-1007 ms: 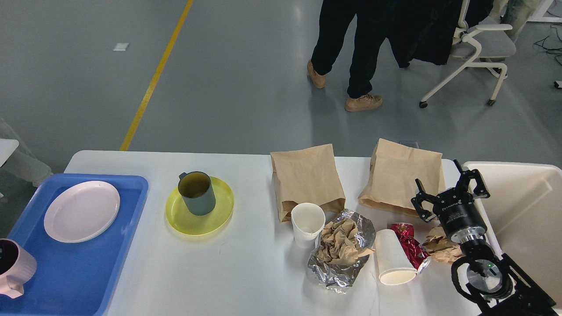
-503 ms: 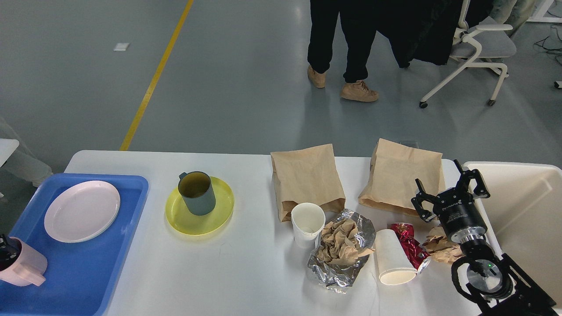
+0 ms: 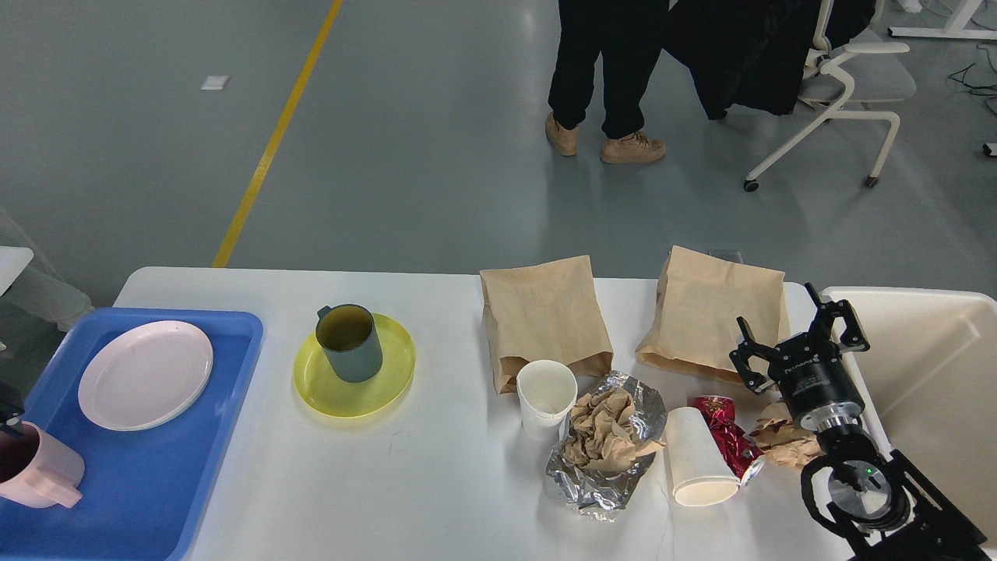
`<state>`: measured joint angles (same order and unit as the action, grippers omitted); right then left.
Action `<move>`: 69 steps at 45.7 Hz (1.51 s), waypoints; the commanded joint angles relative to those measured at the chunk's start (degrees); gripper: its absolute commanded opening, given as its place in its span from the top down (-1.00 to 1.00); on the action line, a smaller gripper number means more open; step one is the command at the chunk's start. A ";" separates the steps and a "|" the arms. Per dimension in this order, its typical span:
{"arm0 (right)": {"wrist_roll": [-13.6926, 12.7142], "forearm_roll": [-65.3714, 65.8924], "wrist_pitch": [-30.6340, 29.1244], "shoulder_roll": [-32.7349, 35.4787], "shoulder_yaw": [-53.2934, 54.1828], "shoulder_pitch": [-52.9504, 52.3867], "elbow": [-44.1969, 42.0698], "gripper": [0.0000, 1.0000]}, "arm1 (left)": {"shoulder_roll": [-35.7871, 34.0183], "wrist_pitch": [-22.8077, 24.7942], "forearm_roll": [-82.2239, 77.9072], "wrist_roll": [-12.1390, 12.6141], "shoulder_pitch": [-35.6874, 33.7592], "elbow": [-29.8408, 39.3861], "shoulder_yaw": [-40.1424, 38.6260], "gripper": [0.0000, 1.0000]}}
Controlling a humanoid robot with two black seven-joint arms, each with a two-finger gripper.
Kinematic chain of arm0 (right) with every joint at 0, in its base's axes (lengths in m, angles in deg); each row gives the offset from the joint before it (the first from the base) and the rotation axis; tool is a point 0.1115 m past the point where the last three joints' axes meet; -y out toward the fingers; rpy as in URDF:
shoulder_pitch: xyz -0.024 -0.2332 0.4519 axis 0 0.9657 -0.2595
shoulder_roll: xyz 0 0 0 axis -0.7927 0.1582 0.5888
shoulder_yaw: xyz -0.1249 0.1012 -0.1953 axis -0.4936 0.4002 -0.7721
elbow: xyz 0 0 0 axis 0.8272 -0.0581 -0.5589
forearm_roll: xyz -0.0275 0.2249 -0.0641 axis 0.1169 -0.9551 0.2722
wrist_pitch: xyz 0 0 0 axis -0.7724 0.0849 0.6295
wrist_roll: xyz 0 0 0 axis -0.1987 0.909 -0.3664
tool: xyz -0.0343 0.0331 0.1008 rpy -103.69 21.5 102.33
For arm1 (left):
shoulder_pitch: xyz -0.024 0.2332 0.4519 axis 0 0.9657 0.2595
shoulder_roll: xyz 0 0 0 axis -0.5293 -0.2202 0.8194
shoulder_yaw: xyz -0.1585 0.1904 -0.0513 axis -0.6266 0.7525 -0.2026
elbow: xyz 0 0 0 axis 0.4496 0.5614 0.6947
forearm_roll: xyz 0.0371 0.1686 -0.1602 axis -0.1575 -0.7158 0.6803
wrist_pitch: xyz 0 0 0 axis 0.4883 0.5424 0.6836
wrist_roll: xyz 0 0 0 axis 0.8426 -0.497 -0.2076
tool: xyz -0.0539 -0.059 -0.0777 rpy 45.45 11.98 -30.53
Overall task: Tidy desktop
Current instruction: 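Move the left gripper over the green mug on the yellow plate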
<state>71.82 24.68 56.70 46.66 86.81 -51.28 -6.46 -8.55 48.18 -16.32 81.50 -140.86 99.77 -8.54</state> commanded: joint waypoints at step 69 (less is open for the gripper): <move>0.00 -0.08 0.00 0.00 0.00 0.00 -0.01 -1.00 | 39.52 -4.72 41.46 -4.40 -47.62 41.08 22.81 -0.92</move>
<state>71.82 24.68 56.70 46.65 86.81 -51.28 -6.53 34.55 48.42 24.85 77.07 -195.31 145.83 15.03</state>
